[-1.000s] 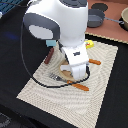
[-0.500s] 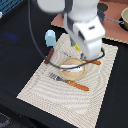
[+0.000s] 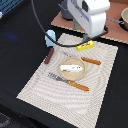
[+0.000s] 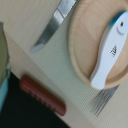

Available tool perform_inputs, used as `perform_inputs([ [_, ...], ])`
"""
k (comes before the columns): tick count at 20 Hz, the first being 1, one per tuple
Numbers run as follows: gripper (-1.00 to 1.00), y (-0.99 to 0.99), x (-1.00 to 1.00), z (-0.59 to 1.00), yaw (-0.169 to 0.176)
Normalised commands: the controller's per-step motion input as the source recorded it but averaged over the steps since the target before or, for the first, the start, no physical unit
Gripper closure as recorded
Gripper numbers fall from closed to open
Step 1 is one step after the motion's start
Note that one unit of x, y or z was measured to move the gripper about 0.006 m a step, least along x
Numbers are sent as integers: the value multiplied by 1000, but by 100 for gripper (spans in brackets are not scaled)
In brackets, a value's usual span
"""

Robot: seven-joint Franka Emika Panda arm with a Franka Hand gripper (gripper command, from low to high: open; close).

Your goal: Interact with the objects in diverse but meaningful ways.

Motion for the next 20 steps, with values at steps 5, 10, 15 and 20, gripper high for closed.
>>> perform_inputs([
  [5,-100,250,-830,134,-45],
  [10,-100,286,-890,29,-6],
  [15,-100,150,-881,-147,0],
  [20,-100,10,-866,-370,-3],
])
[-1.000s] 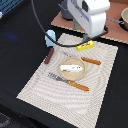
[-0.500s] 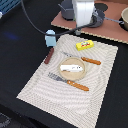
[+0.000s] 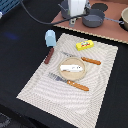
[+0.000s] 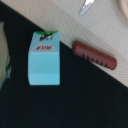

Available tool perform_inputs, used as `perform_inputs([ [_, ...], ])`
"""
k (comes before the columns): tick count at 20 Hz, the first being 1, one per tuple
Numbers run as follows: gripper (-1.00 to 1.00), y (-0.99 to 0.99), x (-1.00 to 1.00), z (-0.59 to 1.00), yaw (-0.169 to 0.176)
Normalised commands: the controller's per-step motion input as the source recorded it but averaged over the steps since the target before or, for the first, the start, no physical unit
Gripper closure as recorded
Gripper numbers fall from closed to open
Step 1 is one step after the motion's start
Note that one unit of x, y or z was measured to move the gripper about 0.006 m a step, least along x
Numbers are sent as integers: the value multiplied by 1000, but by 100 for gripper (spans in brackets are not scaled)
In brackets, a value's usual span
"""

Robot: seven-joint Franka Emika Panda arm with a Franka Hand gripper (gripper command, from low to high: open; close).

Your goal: Interact with the objects in diverse but meaningful ways.

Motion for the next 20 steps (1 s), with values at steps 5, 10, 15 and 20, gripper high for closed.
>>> perform_inputs([
  [5,-100,-112,-805,-445,-13],
  [10,-100,-170,-777,-496,-8],
  [15,-100,-197,-726,-449,-15],
  [20,-100,-222,-503,-151,-28],
])
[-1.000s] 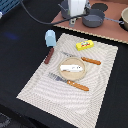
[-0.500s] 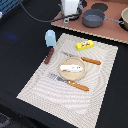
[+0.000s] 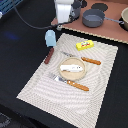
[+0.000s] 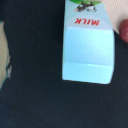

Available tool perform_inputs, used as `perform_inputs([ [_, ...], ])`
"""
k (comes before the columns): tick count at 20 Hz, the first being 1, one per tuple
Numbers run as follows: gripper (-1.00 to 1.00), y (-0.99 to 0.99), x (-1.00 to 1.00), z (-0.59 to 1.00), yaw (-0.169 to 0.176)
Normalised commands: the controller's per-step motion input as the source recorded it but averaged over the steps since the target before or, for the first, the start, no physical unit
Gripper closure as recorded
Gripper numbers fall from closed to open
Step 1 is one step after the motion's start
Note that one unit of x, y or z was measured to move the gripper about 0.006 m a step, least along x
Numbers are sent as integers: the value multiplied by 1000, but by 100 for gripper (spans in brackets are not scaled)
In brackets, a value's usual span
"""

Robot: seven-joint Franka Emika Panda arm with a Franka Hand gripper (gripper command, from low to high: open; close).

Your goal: Interact with the objects in diverse but meaningful ways.

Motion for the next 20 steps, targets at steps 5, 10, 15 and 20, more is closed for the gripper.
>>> perform_inputs([
  [5,-100,-222,-271,25,-28],
  [10,-100,-218,-141,42,-42],
  [15,-100,-341,-160,0,-33],
  [20,-100,-371,-203,-81,-34],
])
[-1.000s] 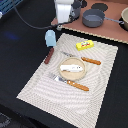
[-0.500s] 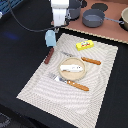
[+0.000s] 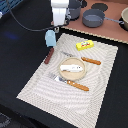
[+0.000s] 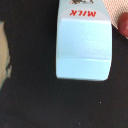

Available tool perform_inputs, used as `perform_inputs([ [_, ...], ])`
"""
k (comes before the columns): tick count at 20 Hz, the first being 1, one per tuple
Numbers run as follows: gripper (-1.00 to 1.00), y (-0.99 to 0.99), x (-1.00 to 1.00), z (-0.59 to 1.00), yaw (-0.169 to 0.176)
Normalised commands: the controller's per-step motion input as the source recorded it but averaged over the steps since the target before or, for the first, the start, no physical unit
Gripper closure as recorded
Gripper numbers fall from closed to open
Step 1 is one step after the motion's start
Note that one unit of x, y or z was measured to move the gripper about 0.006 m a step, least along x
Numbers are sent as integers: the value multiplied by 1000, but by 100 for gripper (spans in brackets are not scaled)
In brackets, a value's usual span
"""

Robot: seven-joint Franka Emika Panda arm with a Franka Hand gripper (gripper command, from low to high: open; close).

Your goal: Interact with the objects in diverse but meaningful ways.

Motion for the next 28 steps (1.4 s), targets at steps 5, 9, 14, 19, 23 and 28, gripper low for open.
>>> perform_inputs([
  [5,-100,-381,-273,-211,-30],
  [9,-100,-226,-295,-311,-17],
  [14,-100,-67,-318,-436,-3],
  [19,-100,144,-378,-429,0],
  [23,-100,169,-439,-405,0],
  [28,100,50,-420,-391,0],
])
